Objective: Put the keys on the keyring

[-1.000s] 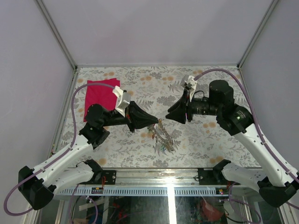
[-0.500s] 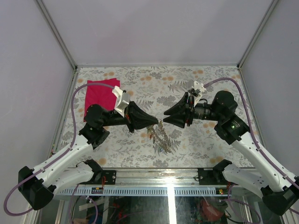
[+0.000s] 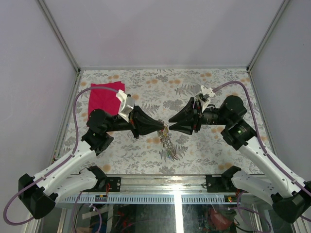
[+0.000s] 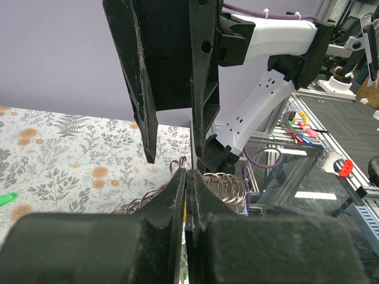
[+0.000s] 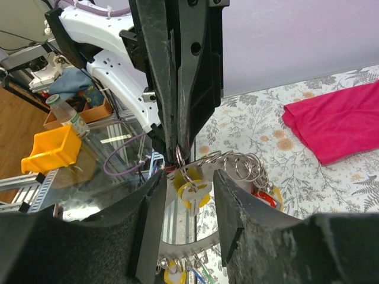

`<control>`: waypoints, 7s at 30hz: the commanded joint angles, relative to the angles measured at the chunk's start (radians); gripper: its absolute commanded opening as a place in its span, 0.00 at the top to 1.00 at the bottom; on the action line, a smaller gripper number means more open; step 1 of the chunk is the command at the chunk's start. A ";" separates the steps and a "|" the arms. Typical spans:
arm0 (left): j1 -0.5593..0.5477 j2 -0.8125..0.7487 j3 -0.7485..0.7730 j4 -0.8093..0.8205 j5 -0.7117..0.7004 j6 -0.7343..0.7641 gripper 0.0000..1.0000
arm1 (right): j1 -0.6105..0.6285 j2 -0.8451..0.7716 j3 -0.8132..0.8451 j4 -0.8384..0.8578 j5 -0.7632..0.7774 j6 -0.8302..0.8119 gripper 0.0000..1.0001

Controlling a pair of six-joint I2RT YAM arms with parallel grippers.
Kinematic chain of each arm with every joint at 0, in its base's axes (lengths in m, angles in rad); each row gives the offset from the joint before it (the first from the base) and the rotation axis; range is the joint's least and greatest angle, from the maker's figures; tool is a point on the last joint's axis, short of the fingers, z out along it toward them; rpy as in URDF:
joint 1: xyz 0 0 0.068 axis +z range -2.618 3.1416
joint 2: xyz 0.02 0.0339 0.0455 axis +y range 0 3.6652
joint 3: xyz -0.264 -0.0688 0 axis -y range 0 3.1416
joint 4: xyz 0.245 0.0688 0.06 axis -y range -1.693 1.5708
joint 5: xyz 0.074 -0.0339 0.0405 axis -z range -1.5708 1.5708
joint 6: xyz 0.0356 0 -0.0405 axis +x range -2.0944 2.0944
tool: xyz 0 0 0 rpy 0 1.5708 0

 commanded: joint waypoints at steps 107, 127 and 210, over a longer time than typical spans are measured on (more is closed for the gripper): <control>-0.095 0.082 0.155 -0.256 -0.093 0.278 0.83 | 0.351 0.462 0.972 -1.360 0.587 -0.681 1.00; -0.104 0.100 0.168 -0.306 -0.062 0.301 0.95 | 0.351 0.428 0.958 -1.327 0.591 -0.672 1.00; -0.009 -0.014 0.082 -0.043 0.019 0.092 1.00 | -0.006 0.157 0.181 -0.285 -0.161 -0.116 0.74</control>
